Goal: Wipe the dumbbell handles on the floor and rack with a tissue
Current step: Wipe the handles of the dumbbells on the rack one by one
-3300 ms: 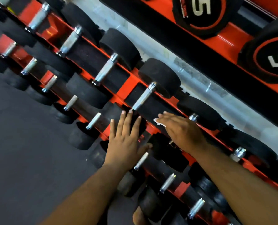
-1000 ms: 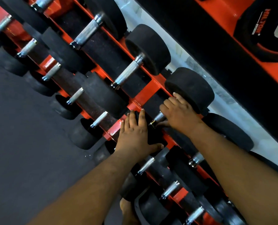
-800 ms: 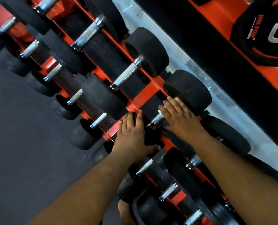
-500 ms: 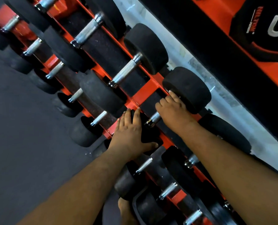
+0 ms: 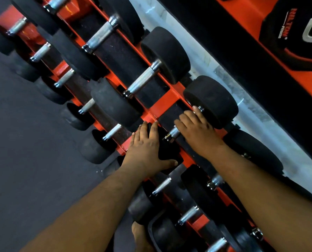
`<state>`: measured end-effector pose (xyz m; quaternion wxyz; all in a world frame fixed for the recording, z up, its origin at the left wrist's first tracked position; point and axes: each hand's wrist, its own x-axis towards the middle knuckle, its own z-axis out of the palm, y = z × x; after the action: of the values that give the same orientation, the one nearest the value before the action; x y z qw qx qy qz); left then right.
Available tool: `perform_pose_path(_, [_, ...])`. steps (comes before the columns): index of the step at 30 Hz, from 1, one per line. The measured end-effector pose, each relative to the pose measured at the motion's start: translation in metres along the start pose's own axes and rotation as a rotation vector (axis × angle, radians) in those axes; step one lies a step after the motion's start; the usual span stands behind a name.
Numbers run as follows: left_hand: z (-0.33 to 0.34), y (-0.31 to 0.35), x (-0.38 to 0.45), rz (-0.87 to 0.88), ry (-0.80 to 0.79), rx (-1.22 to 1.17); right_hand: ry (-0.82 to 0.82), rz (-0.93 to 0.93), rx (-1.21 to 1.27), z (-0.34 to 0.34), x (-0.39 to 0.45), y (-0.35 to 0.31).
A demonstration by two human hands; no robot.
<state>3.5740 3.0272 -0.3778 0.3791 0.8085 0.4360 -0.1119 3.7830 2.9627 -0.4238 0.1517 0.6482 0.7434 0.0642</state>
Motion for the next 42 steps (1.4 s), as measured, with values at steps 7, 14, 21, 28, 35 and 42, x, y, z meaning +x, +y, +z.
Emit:
perform_pose_path(7, [0.003,-0.001,0.001,0.013,0.014,-0.004,-0.148,0.055,0.018,-0.018,0.020,-0.010])
perform_pose_path(14, [0.004,-0.003,0.001,0.016,0.006,0.002,-0.080,-0.068,-0.018,-0.001,-0.014,-0.005])
perform_pose_path(21, [0.002,-0.001,0.001,0.012,0.011,-0.004,-0.285,-0.158,0.052,-0.027,0.036,-0.026])
perform_pose_path(28, [0.003,-0.003,0.001,0.016,0.015,0.002,-0.026,-0.285,0.152,-0.016,-0.016,-0.017])
perform_pose_path(35, [0.002,-0.002,0.001,0.029,0.021,-0.002,0.177,-0.097,0.480,-0.008,-0.056,-0.013])
perform_pose_path(42, [0.003,-0.003,0.000,0.032,0.016,0.010,0.200,1.687,1.944,-0.025,-0.006,-0.021])
